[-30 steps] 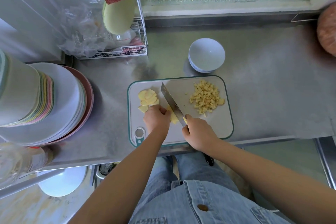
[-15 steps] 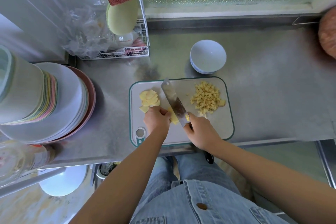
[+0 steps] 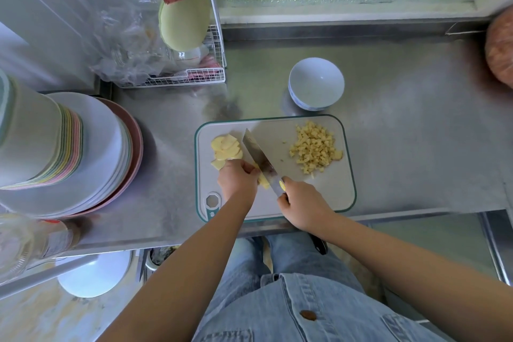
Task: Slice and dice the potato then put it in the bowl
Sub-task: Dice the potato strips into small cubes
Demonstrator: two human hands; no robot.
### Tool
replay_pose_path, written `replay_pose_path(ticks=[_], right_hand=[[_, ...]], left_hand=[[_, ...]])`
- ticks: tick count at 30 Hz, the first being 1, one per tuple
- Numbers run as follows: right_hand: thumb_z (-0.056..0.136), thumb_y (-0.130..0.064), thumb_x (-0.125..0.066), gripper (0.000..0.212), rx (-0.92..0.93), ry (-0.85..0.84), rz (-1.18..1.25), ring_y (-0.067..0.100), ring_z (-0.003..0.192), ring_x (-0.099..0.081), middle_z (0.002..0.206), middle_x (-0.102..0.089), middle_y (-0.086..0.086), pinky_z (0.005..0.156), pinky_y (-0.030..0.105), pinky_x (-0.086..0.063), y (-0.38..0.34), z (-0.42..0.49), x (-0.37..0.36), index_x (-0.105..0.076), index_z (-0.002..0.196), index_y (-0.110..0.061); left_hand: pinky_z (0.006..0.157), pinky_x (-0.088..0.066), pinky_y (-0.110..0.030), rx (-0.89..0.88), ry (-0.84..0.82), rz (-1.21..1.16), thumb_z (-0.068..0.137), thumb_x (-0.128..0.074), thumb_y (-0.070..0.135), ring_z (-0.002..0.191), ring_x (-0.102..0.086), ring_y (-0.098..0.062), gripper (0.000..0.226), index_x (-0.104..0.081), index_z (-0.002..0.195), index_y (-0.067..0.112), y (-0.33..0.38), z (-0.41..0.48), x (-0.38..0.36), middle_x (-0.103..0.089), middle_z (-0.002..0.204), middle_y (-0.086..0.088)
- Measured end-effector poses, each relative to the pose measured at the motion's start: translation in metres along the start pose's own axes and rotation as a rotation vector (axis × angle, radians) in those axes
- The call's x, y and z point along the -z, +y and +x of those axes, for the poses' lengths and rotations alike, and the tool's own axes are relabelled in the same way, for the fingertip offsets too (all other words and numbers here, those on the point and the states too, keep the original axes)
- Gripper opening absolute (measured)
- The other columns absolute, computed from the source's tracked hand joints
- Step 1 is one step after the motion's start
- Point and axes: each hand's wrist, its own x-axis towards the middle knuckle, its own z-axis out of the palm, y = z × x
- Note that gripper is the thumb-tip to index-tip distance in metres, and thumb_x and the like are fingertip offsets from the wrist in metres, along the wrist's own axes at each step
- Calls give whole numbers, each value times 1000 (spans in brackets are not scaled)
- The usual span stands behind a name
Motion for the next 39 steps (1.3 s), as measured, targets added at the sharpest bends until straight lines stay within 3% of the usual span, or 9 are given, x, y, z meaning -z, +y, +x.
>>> replay_pose_path(ticks=[7,13,17,20,29,35,39], right_hand=[[92,-14,-42,8,-38,57,68,29,62,-49,58,-38,-1,55,33,-30,2,7,-11,-46,93,-7],[91,-11,-44,15,16,118,123,19,44,-33,50,-36,2,47,33,-23,12,5,-4,-37,78,-9],[91,-10,-44,18,48,128,126,17,42,-30,47,-33,0,46,32,-21,18,-3,3,-34,77,-14],[90,-10,-44,18,62,103,95,17,42,-27,47,-32,0,46,32,-19,19,-5,4,-33,77,-14],[88,-12,-43,19,57,49,23,18,46,-28,51,-31,1,47,34,-18,7,-7,2,-27,78,-16],[89,-13,-41,14,47,23,-22,16,47,-30,53,-34,-1,44,30,-17,5,-8,1,-30,82,-15],[90,-13,-42,12,48,25,-25,23,52,-34,54,-33,-3,44,27,-17,5,-7,-3,-32,84,-14]], left_hand=[[49,-38,-19,-10,7,-7,81,-67,16,68,-63,-15,16,-68,66,18,0,-2,2,-68,64,3],[66,-55,-28,-34,36,-17,83,-68,32,69,-66,-16,13,-66,72,23,-8,-8,5,-69,67,6],[65,-53,-25,-73,14,32,82,-65,25,71,-65,-15,4,-65,78,25,-10,-12,7,-70,73,5],[70,-58,-30,-84,10,49,82,-66,21,71,-65,-17,5,-66,78,24,-9,-14,6,-69,74,4],[51,-42,-18,68,-35,-48,78,-65,19,66,-66,-13,12,-72,69,18,-1,-16,10,-69,61,1],[59,-51,-20,128,-29,-98,80,-67,19,64,-69,-13,14,-72,67,17,0,-14,9,-69,59,-1],[62,-54,-23,146,-39,-85,79,-69,17,66,-69,-14,13,-72,67,15,2,-12,8,-70,60,-2]])
